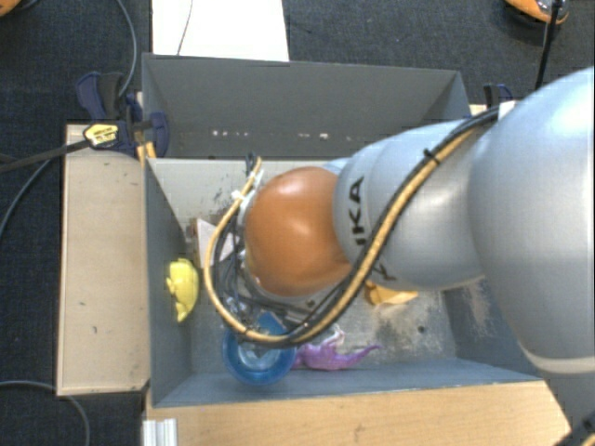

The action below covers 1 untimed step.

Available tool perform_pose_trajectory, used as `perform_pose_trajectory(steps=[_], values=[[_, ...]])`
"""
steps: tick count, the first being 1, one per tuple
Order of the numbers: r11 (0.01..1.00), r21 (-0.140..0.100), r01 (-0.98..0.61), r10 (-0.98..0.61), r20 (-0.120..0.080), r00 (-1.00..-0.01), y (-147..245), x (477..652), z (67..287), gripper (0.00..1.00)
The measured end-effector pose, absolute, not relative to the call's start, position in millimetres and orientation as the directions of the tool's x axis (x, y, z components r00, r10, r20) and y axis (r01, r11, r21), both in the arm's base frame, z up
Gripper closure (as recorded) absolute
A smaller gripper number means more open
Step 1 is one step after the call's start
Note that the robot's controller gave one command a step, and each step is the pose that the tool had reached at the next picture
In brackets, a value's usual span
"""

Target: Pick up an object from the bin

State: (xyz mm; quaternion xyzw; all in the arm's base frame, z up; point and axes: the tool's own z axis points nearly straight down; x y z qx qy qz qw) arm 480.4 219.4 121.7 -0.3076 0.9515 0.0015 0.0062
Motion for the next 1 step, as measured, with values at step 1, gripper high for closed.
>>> perform_pose_trajectory(steps=[1], values=[[0.811,-0.002,-0.585,-0.585,-0.015,-0.811,219.6,480.9,134.4,1.00]])
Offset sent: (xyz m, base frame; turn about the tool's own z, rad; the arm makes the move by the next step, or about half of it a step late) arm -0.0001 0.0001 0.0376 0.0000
